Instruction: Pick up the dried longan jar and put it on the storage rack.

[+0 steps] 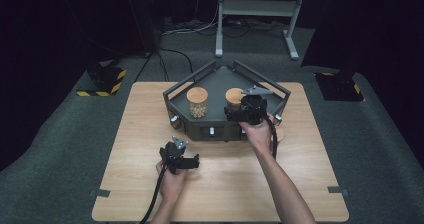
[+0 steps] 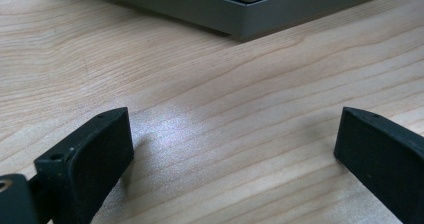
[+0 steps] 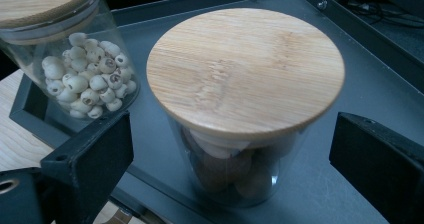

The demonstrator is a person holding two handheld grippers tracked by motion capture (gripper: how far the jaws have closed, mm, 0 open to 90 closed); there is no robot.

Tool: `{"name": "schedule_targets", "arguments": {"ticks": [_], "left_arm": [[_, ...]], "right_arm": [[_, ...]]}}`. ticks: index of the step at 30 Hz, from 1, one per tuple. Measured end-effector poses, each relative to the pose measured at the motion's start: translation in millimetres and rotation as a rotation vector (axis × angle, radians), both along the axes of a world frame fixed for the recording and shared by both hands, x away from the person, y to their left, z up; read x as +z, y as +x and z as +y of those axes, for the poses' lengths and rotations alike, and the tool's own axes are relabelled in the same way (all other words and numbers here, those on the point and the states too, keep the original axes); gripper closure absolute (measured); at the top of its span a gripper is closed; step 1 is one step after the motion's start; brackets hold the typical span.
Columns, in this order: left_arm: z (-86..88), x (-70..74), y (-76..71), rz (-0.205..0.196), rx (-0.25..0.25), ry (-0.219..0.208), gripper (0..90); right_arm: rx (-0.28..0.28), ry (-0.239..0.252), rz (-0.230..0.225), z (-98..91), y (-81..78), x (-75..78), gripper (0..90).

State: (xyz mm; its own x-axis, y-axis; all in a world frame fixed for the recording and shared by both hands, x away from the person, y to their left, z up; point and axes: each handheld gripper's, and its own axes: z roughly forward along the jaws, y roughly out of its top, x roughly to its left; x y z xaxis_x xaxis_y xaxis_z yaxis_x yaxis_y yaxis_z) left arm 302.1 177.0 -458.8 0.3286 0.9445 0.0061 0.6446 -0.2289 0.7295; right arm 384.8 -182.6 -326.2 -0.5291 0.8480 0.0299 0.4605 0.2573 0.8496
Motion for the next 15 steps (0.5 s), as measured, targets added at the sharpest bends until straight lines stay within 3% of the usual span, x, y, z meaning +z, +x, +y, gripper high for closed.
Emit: {"name": "schedule_targets", "arguments": {"ticks": [15], "left_arm": [[0.0,0.0,0.0,0.000,0.000,0.000,2.3]], "right_arm": [[-0.016,0.037,-0.028,-17.4,-17.5,0.6,3.7]]}}
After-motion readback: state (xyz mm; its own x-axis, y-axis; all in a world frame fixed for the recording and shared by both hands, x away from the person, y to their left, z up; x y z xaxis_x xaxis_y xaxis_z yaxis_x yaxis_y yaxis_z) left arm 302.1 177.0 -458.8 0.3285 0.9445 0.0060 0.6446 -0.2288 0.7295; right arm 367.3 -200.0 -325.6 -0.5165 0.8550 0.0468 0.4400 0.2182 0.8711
